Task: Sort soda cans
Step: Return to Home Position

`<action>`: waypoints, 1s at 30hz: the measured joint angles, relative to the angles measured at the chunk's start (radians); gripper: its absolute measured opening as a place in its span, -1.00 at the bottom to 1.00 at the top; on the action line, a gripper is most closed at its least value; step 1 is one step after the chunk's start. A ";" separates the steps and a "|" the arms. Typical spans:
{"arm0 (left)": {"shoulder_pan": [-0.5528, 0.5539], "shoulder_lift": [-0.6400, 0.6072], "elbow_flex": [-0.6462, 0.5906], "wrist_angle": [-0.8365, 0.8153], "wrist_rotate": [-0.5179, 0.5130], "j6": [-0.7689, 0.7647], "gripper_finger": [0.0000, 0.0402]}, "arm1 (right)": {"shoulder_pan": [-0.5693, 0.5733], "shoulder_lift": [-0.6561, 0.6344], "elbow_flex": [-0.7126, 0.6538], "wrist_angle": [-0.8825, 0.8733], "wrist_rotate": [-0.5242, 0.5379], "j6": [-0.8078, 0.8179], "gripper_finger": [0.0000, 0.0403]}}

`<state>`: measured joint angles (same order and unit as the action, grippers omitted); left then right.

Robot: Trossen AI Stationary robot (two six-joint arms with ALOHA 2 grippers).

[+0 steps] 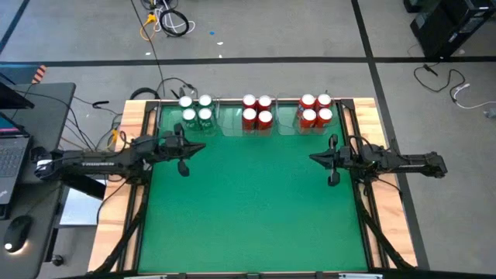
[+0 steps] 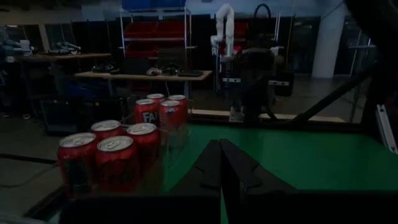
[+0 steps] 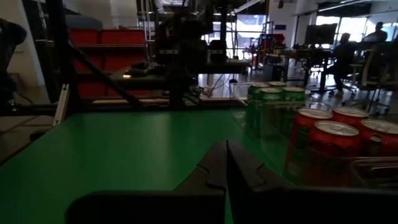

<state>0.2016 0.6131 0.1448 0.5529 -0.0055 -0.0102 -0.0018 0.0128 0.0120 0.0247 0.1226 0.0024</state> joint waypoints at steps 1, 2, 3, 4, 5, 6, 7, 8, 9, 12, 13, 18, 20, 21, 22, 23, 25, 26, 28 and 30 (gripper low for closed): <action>0.000 -0.026 -0.016 -0.003 0.000 -0.001 -1.00 | -0.007 0.000 0.000 -0.001 -0.008 0.000 -1.00; 0.000 -0.052 -0.031 -0.004 -0.003 -0.001 -1.00 | -0.013 0.000 0.000 -0.002 -0.013 -0.001 -1.00; 0.000 -0.079 -0.051 -0.009 -0.009 -0.001 -1.00 | -0.020 0.000 0.000 -0.003 -0.016 0.000 -1.00; 0.000 -0.105 -0.070 -0.018 -0.015 -0.002 -1.00 | -0.027 0.000 0.000 -0.003 -0.016 0.001 -1.00; 0.000 -0.132 -0.085 -0.025 -0.023 -0.006 -1.00 | -0.034 0.000 0.000 -0.003 -0.020 0.003 -1.00; 0.000 -0.162 -0.102 -0.043 -0.026 -0.014 -1.00 | -0.042 0.000 0.000 -0.004 -0.027 0.004 -1.00; 0.000 -0.192 -0.117 -0.064 -0.027 -0.021 -1.00 | -0.050 0.000 0.000 -0.006 -0.036 0.005 -1.00; 0.000 -0.221 -0.128 -0.079 -0.027 -0.028 -1.00 | -0.057 0.000 0.000 -0.006 -0.040 0.005 -1.00; 0.000 -0.249 -0.136 -0.104 -0.028 -0.035 -1.00 | -0.065 0.000 0.000 -0.007 -0.043 0.005 -1.00; 0.000 -0.335 -0.136 -0.208 -0.031 -0.045 -1.00 | -0.087 0.000 0.000 -0.008 -0.048 0.005 -1.00; 0.000 -0.365 -0.136 -0.236 -0.031 -0.041 -1.00 | -0.094 0.000 0.000 -0.009 -0.055 0.006 -1.00; 0.000 -0.522 -0.136 -0.391 -0.053 -0.016 -1.00 | -0.134 0.000 0.000 -0.019 -0.110 0.028 -1.00; 0.000 -0.599 -0.136 -0.474 -0.068 -0.015 -1.00 | -0.147 0.001 0.000 -0.021 -0.123 0.032 -1.00; 0.000 -0.616 -0.136 -0.507 -0.078 -0.014 -1.00 | -0.152 0.002 0.000 -0.021 -0.124 0.032 -1.00; -0.001 -0.614 -0.133 -0.517 -0.085 -0.013 -1.00 | -0.156 0.004 0.000 -0.021 -0.124 0.032 -1.00; -0.001 -0.611 -0.130 -0.541 -0.089 -0.013 -1.00 | -0.159 0.004 0.000 -0.022 -0.124 0.031 -1.00; -0.001 -0.611 -0.127 -0.554 -0.089 -0.010 -1.00 | -0.161 0.019 0.000 -0.020 -0.124 0.034 -1.00; -0.001 -0.614 -0.129 -0.550 -0.090 -0.016 -1.00 | -0.161 0.024 -0.001 -0.022 -0.126 0.034 -1.00; -0.002 -0.614 -0.135 -0.537 -0.090 -0.019 -1.00 | -0.161 0.043 -0.001 -0.019 -0.126 0.040 -1.00; -0.002 -0.613 -0.136 -0.536 -0.089 -0.019 -1.00 | -0.161 0.063 -0.001 -0.021 -0.127 0.040 -1.00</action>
<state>0.1994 0.0005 0.0090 0.0165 -0.0948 -0.0290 -0.1629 0.0754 0.0109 0.0035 -0.0043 0.0422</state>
